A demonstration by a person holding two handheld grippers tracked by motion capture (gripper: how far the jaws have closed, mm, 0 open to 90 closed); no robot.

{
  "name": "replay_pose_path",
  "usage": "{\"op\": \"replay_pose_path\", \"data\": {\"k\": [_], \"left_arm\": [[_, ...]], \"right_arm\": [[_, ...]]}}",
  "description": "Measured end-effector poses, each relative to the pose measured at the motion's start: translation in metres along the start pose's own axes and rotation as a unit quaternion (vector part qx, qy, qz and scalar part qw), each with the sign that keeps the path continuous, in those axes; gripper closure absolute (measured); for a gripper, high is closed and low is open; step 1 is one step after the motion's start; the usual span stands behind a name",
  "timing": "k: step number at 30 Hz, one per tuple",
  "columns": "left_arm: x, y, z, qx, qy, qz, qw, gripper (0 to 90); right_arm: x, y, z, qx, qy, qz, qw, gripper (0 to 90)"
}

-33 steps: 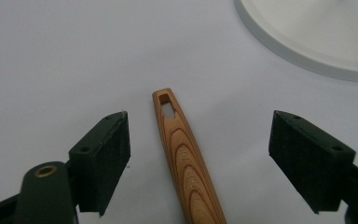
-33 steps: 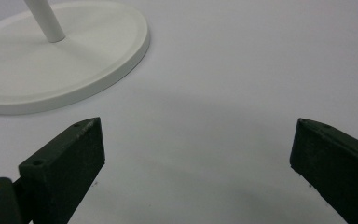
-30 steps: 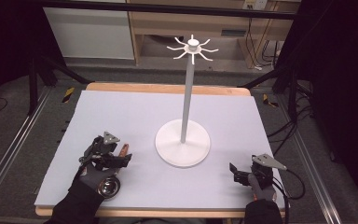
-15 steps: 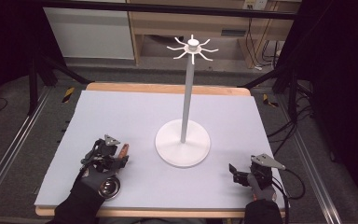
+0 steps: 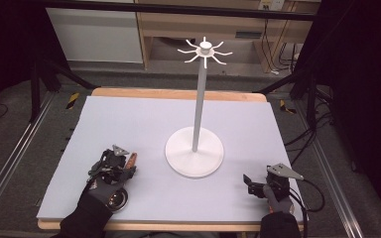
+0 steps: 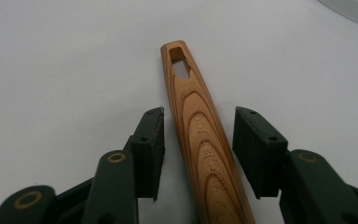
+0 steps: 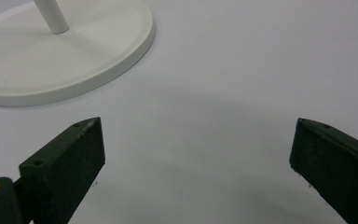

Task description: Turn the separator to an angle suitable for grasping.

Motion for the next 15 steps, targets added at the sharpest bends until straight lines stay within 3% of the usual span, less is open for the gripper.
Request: {"op": "replay_pose_path", "data": {"k": [15], "left_arm": [[0.0002, 0.0003, -0.0038, 0.005, -0.009, 0.003, 0.9999, 60.9]], "right_arm": [[0.0, -0.0002, -0.0001, 0.0, 0.0, 0.0, 1.0, 3.7]]}}
Point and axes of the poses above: each handheld gripper's, and its own axes: y roughly forward along the jaws, x roughly out of its top, z roughly to its left, the point moved 3 cm from there along y, roughly forward along the jaws
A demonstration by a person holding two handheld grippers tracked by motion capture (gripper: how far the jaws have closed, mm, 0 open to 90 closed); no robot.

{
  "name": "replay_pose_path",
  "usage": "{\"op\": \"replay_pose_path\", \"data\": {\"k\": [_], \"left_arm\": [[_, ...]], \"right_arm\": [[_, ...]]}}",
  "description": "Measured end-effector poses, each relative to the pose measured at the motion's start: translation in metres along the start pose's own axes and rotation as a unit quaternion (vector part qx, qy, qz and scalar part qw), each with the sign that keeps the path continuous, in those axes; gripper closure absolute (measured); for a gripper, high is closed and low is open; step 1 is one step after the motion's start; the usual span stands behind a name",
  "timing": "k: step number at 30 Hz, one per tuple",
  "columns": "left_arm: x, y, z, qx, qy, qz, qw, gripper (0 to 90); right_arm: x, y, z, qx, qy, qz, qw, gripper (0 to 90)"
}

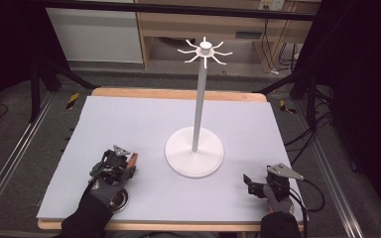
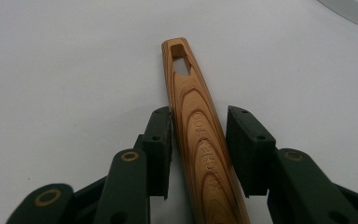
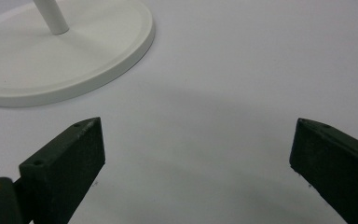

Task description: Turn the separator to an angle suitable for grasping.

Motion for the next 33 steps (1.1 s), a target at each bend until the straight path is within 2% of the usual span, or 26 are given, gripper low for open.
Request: {"op": "replay_pose_path", "data": {"k": [6, 14, 20, 23, 25, 26, 31, 33], "left_arm": [[-0.0013, 0.0005, 0.0, 0.002, 0.002, -0.003, 1.0, 60.2], [0.0008, 0.0008, -0.0008, 0.002, 0.002, 0.005, 1.0, 60.8], [0.0017, 0.0001, 0.0007, -0.003, 0.0, 0.006, 1.0, 63.9], [0.0017, -0.0011, 0.0021, -0.013, 0.001, 0.005, 0.9999, 66.7], [0.0014, -0.002, 0.0023, -0.023, 0.004, 0.005, 0.9997, 66.8], [0.0007, -0.0035, -0.0001, -0.029, 0.014, 0.007, 0.9995, 67.0], [-0.0002, -0.0078, -0.0037, -0.035, 0.023, 0.001, 0.9991, 66.9], [-0.0011, -0.0072, -0.0027, -0.033, 0.029, 0.007, 0.999, 66.8]], "right_arm": [[0.0, -0.0001, 0.0004, 0.001, 0.002, 0.0, 1.0, 3.7], [-0.0001, 0.0001, 0.0003, 0.0, 0.001, 0.001, 1.0, 3.6], [-0.0002, 0.0006, -0.0002, -0.001, -0.001, 0.001, 1.0, 3.6], [-0.0001, 0.0005, 0.0, 0.001, 0.001, 0.002, 1.0, 3.6], [-0.0002, 0.0006, 0.0, 0.0, 0.001, 0.002, 1.0, 3.7], [-0.0001, 0.0005, 0.0, 0.001, 0.002, 0.003, 1.0, 3.6], [-0.0001, 0.0006, -0.0007, -0.002, 0.0, 0.001, 1.0, 3.6], [0.0, 0.0004, -0.0003, 0.001, 0.002, 0.003, 1.0, 3.7]]}}
Point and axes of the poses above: each handheld gripper's, and its own axes: y roughly forward along the jaws, x roughly out of its top, z roughly to its left, the point moved 3 cm from there along y, roughly forward along the jaws
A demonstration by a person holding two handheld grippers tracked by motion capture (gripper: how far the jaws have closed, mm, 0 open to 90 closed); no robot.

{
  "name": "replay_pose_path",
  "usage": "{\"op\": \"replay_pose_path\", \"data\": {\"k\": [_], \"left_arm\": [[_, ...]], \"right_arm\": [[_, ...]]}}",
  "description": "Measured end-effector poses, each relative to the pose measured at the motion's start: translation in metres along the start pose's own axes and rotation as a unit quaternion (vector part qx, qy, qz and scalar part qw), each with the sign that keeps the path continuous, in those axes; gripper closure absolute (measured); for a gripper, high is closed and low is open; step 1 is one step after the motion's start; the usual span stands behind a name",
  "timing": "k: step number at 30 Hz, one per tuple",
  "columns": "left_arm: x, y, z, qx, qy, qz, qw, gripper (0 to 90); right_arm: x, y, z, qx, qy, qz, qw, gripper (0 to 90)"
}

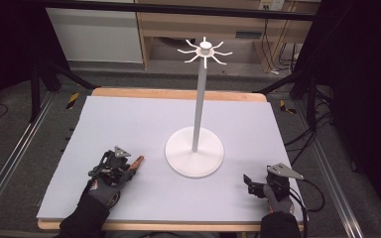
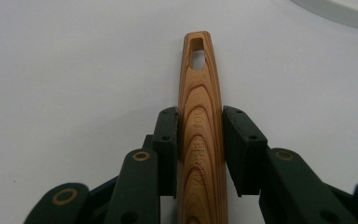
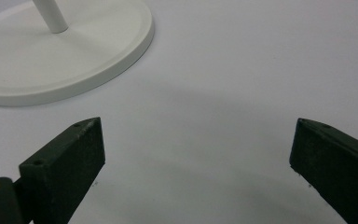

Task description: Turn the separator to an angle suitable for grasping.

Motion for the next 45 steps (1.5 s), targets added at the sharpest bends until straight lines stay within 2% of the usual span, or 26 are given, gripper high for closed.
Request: {"op": "replay_pose_path", "data": {"k": [4, 5, 8, 10, 13, 16, 19, 24, 32, 38, 45], "left_arm": [[0.001, 0.002, 0.0, 0.003, 0.004, -0.003, 1.0, 66.0], [0.002, 0.001, 0.0, 0.0, 0.004, -0.007, 1.0, 63.9], [0.006, 0.002, 0.0, 0.005, 0.004, -0.009, 0.9999, 55.6], [0.007, 0.005, 0.0, 0.008, 0.007, -0.005, 0.9999, 55.1], [0.008, 0.01, 0.0, 0.007, 0.009, 0.005, 0.9999, 55.8], [0.009, 0.01, 0.0, 0.004, 0.003, 0.006, 1.0, 57.5], [0.01, 0.01, 0.0, 0.0, -0.004, 0.018, 0.9998, 58.8], [0.012, 0.011, 0.002, -0.001, -0.009, 0.02, 0.9998, 66.4], [0.012, 0.01, 0.003, -0.003, -0.006, 0.021, 0.9997, 66.8], [0.012, 0.006, 0.003, -0.007, -0.003, 0.008, 0.9999, 66.9], [0.012, -0.011, 0.003, -0.022, 0.002, -0.019, 0.9996, 66.9]], "right_arm": [[0.001, -0.001, 0.0, 0.003, 0.003, 0.0, 1.0, 3.7], [0.001, -0.001, -0.001, 0.004, 0.004, 0.0, 1.0, 3.7], [0.001, -0.001, -0.001, 0.002, 0.003, 0.001, 1.0, 3.6], [0.001, 0.0, -0.001, 0.002, 0.001, 0.002, 1.0, 3.7], [0.001, 0.0, -0.001, 0.003, 0.001, 0.002, 1.0, 3.7], [0.001, 0.0, -0.001, 0.003, 0.002, 0.002, 1.0, 3.7], [0.001, 0.0, 0.0, 0.005, 0.003, 0.003, 1.0, 3.7], [0.001, 0.0, 0.0, 0.005, 0.003, 0.004, 1.0, 3.7], [0.0, 0.001, 0.0, 0.005, 0.002, 0.005, 1.0, 3.7], [0.0, 0.001, 0.0, 0.008, 0.0, 0.006, 0.9999, 3.7], [0.0, 0.001, 0.0, 0.009, 0.003, 0.006, 0.9999, 3.7]]}}
Point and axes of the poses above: each handheld gripper's, and its own axes: y roughly forward along the jaws, x roughly out of its top, z roughly to its left, the point moved 3 cm from there along y, roughly forward along the jaws
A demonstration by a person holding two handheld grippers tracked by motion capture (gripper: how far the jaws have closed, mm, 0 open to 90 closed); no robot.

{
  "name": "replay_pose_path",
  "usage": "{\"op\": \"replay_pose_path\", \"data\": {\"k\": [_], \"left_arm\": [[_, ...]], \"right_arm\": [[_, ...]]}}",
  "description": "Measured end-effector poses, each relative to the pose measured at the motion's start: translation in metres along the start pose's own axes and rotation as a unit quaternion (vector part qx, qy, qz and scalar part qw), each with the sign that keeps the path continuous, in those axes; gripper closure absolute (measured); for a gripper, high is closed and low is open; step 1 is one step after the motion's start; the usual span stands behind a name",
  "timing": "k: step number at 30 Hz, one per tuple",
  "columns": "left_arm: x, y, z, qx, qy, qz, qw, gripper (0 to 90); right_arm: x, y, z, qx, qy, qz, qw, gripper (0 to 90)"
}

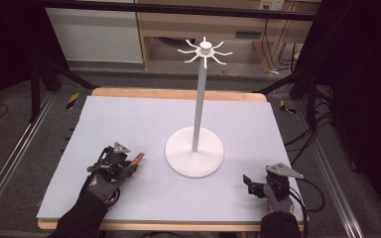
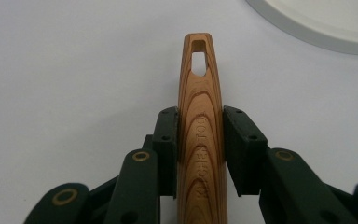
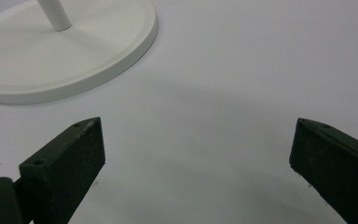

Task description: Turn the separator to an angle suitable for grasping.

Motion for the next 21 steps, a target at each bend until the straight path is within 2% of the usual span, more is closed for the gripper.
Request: {"op": "replay_pose_path", "data": {"k": [9, 13, 14, 15, 16, 17, 18, 19, 21], "left_arm": [[0.002, -0.016, 0.004, -0.004, -0.008, -0.028, 0.9996, 67.0], [0.004, -0.025, 0.005, -0.004, -0.011, -0.051, 0.9986, 67.0], [0.006, -0.031, 0.005, -0.003, -0.012, -0.067, 0.9977, 67.0], [0.006, -0.031, 0.005, -0.003, -0.012, -0.067, 0.9977, 67.0], [0.008, -0.036, 0.004, 0.0, -0.012, -0.083, 0.9965, 67.0], [0.008, -0.036, 0.004, 0.0, -0.012, -0.083, 0.9965, 67.1], [0.009, -0.041, 0.004, 0.003, -0.011, -0.1, 0.9949, 67.2], [0.009, -0.041, 0.004, 0.003, -0.011, -0.1, 0.9949, 67.2], [0.01, -0.046, 0.003, 0.008, -0.01, -0.12, 0.9927, 67.2]], "right_arm": [[0.0, 0.0, 0.0, 0.0, -0.001, 0.001, 1.0, 3.7], [0.0, 0.0, 0.0, 0.001, 0.0, 0.0, 1.0, 3.7], [0.0, 0.0, 0.0, 0.0, 0.0, -0.001, 1.0, 3.7], [0.0, 0.0, 0.0, 0.0, 0.0, -0.001, 1.0, 3.7], [0.0, 0.0, 0.0, -0.001, -0.001, -0.002, 1.0, 3.7], [0.0, 0.0, 0.0, -0.001, -0.001, -0.002, 1.0, 3.7], [0.0, 0.0, 0.0, 0.0, 0.0, 0.0, 1.0, 3.7], [0.0, 0.0, 0.0, 0.0, 0.0, 0.0, 1.0, 3.7], [0.0, 0.0, 0.0, -0.001, -0.001, 0.0, 1.0, 3.7]]}}
Point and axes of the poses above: each handheld gripper's, and its own axes: y roughly forward along the jaws, x roughly out of its top, z roughly to its left, the point moved 3 cm from there along y, roughly forward along the jaws
